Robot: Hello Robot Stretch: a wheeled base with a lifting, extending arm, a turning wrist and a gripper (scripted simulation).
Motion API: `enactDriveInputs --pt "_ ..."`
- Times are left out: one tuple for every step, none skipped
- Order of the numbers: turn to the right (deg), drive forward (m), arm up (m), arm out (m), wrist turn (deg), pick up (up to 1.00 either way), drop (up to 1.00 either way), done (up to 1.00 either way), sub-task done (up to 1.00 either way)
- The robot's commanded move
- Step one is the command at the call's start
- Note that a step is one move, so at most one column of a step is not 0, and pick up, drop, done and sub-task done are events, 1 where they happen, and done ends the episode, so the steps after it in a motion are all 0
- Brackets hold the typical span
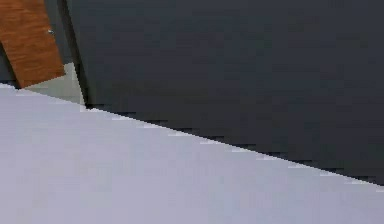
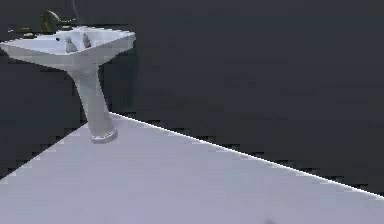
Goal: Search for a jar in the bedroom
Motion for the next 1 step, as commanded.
enactDriveInputs --pt "-45.0 0.00 0.00 0.00 0.0 0.00 0.00 0.00 0.00"
